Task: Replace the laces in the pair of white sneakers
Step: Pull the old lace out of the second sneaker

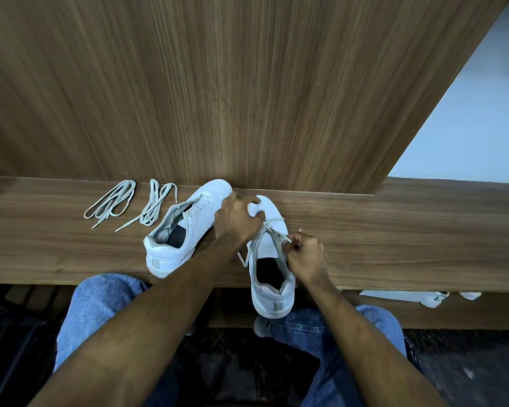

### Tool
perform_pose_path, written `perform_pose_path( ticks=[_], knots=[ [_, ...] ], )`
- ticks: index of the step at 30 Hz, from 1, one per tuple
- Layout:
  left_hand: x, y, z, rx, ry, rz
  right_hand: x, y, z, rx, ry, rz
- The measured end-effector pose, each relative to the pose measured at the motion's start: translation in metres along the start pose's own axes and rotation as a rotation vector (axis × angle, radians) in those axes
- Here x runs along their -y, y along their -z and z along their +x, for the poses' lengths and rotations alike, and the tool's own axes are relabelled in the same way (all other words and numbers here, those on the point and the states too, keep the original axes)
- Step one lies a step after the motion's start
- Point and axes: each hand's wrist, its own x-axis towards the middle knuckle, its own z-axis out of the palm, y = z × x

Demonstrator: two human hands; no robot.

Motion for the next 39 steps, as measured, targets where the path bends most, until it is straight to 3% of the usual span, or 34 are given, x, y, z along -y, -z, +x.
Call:
perform_pose_path(
  ticks=[4, 8, 10, 14, 16, 21, 26, 29, 31, 33, 36, 39],
  knots=[
    [-0.012, -0.013, -0.007, 0.224, -0.157, 0.463, 0.001, 0.002, -0.001, 0.006, 0.002, -0.007],
    [-0.015, -0.012, -0.01, 0.132, -0.205, 0.632, 0.001, 0.001, -0.001, 0.012, -0.007, -0.017],
    [-0.017, -0.002, -0.006, -0.011, -0.136, 0.407, -0.001, -0.001, 0.0, 0.007, -0.004, -0.009],
    [-0.02, 0.028, 0.014, -0.385, 0.306, -0.407, -0.001, -0.001, 0.0, -0.001, -0.001, 0.001],
    [-0.018, 0.038, 0.021, -0.471, 0.362, -0.517, 0.0, 0.0, -0.001, 0.001, -0.005, -0.009],
    [-0.012, 0.02, 0.009, -0.269, 0.145, -0.143, 0.001, 0.0, -0.003, 0.004, 0.004, 0.008],
    [-0.016, -0.01, -0.012, 0.161, -0.064, 0.296, 0.004, 0.004, -0.004, 0.015, -0.005, 0.001],
    [-0.019, -0.016, -0.02, 0.11, -0.119, 0.565, 0.005, 0.004, -0.005, 0.022, -0.007, 0.01],
    [-0.019, -0.015, -0.02, 0.072, -0.151, 0.599, 0.004, 0.004, -0.005, 0.021, -0.006, 0.015],
    [-0.019, -0.008, -0.014, -0.027, -0.086, 0.372, 0.004, 0.004, -0.004, 0.022, -0.007, 0.018],
    [-0.026, 0.011, -0.002, -0.273, 0.229, -0.336, 0.003, 0.003, -0.004, 0.015, -0.001, 0.022],
    [-0.028, 0.026, 0.005, -0.44, 0.287, -0.585, 0.002, 0.002, -0.004, 0.012, -0.002, 0.034]
  ],
)
